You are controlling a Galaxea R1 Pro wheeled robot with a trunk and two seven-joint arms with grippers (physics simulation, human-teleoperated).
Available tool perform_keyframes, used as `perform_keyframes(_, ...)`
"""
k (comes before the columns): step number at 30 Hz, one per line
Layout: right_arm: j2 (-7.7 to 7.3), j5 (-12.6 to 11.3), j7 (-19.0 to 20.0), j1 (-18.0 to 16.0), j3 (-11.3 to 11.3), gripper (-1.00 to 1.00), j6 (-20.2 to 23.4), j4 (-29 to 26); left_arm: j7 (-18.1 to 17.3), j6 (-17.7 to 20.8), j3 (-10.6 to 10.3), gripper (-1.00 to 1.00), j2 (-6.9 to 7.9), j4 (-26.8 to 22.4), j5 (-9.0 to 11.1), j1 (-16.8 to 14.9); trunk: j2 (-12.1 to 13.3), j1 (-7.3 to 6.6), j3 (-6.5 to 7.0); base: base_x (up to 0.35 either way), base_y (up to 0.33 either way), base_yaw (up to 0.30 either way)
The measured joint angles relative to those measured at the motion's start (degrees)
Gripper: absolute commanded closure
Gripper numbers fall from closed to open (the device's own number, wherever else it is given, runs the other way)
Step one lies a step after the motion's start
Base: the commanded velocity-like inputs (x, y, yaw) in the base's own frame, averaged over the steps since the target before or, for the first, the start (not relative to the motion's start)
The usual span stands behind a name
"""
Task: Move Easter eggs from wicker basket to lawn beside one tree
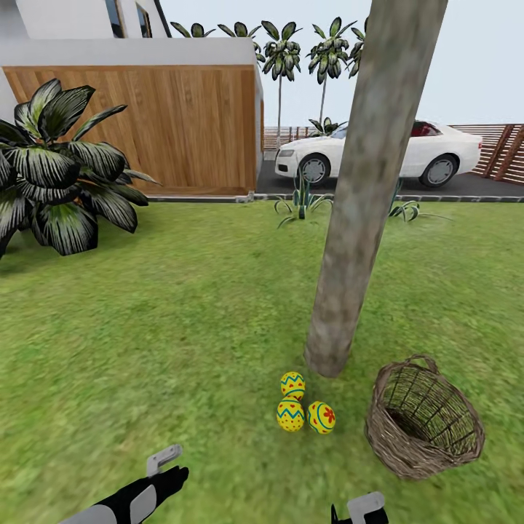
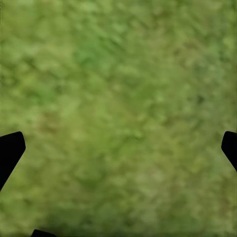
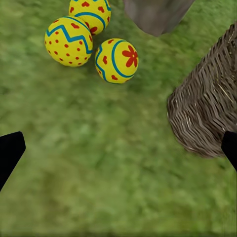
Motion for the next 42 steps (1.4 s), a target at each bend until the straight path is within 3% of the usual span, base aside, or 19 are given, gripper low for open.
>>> perform_keyframes(42, 0.00, 0.00, 0.01, 0.01, 0.00, -1.00, 0.00, 0.00, 0.01, 0.00, 0.00, -1.00, -0.05, 0.00, 0.00, 0.00, 0.00, 0.00, 0.00, 0.000, 0.000, 0.000)
